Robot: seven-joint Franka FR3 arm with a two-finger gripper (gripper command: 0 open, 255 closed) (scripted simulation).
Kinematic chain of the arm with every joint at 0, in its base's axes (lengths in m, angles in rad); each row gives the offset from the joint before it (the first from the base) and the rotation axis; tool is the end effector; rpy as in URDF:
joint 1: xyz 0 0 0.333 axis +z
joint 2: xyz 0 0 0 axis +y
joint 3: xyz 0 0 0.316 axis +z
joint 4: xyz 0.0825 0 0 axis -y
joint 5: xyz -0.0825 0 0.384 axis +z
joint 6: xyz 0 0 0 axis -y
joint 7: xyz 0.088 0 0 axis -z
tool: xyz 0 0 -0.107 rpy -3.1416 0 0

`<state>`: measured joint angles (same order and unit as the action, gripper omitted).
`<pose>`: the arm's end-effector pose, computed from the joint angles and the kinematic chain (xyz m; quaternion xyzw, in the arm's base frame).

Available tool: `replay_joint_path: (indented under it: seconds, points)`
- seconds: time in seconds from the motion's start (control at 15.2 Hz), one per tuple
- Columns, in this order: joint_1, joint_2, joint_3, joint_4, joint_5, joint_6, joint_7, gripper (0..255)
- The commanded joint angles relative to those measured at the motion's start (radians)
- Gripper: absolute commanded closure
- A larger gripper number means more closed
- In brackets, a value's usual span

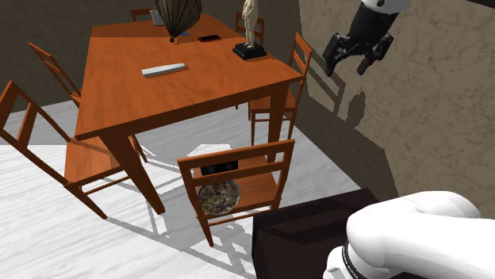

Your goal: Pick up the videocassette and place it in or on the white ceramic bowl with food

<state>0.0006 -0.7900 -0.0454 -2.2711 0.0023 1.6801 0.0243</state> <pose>0.3158 -0.0197 0.6428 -0.9945 0.0293 -0.0991 0.0168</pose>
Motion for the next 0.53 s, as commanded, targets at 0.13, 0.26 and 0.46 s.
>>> replay_joint_path:
  seconds: [0.13, 0.26, 0.46]
  points:
    - [0.024, 0.050, -0.005, -0.013, 0.000, 0.056, -0.047, 0]
    - [0.047, 0.103, -0.009, -0.021, 0.000, 0.110, -0.093, 0]
    - [0.082, 0.187, -0.014, -0.026, 0.002, 0.187, -0.163, 0]
